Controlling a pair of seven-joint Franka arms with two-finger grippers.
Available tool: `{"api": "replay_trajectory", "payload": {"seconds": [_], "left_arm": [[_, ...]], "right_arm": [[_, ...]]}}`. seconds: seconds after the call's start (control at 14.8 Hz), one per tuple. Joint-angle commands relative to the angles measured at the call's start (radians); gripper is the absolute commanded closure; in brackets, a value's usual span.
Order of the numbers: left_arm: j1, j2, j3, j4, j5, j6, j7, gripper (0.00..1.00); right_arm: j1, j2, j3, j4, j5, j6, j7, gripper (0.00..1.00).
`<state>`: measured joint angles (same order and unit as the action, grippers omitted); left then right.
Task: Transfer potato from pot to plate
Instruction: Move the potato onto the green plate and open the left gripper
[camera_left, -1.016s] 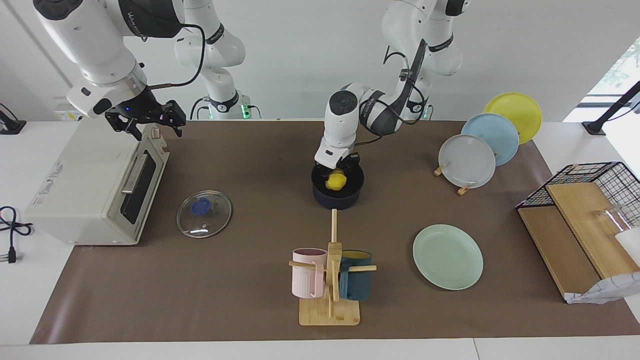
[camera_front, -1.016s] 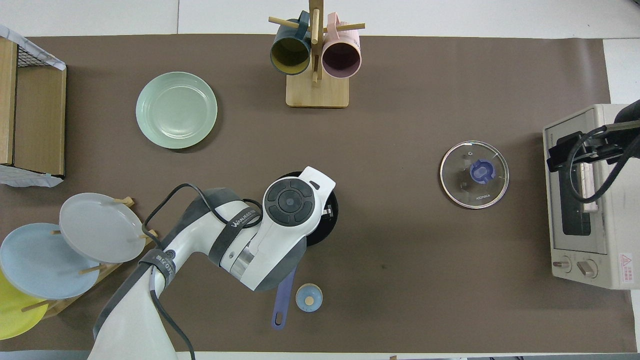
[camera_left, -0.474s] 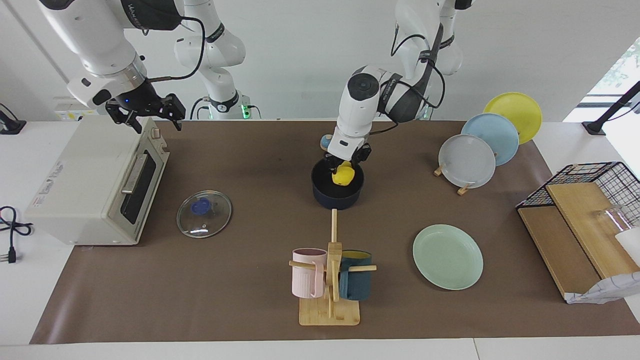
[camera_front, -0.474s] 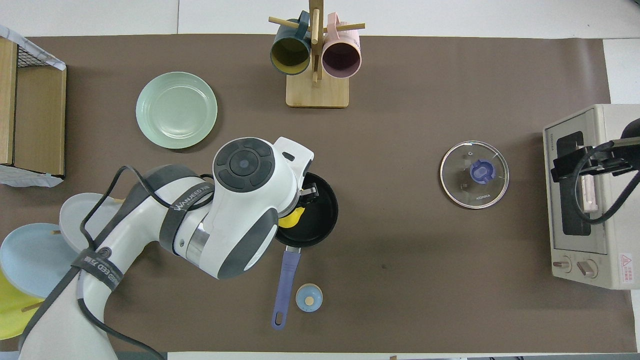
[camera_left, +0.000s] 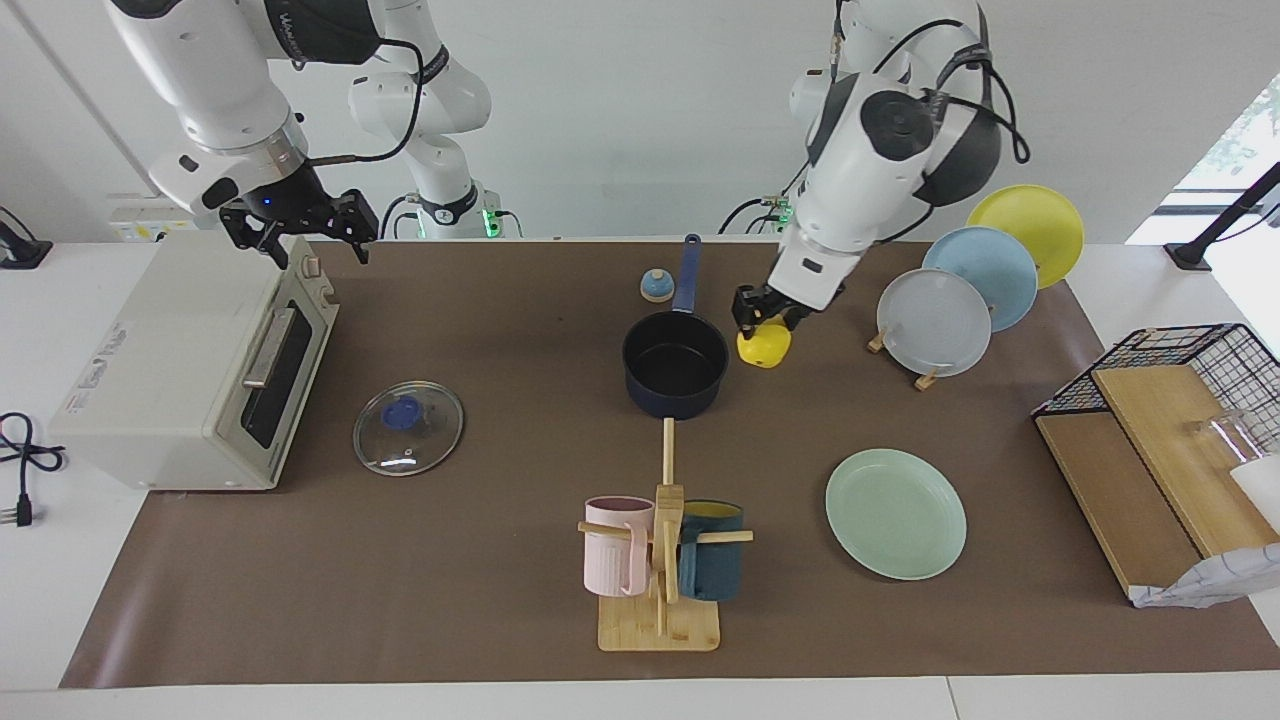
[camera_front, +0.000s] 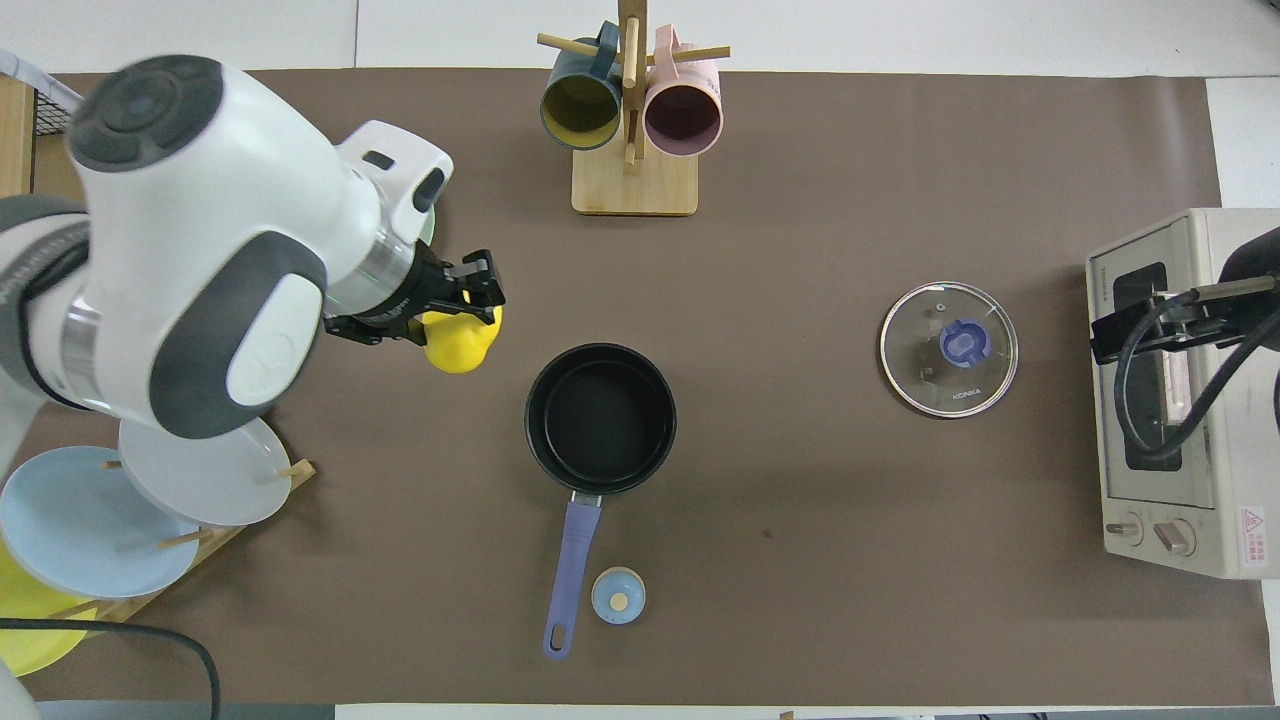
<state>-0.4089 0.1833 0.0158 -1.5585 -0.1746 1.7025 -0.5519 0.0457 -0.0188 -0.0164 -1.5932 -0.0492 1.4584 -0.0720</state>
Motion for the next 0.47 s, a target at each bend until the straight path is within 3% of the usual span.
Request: {"api": "replay_trajectory", "payload": {"seconds": [0.0,0.41], "left_arm": [[0.120,0.091,-0.007,0.120,-0.023,-0.041,0.157,1.00],[0.248,0.254,-0.002,0.167,0.052,0.132,0.445,1.00]], "right_arm": [[-0.007,-0.003,0.009,0.001,-0.012,0.007,0.011,0.00],[-0.030,-0.001,0.018,0.004,-0.006,0.013,0.014,0.00]]}}
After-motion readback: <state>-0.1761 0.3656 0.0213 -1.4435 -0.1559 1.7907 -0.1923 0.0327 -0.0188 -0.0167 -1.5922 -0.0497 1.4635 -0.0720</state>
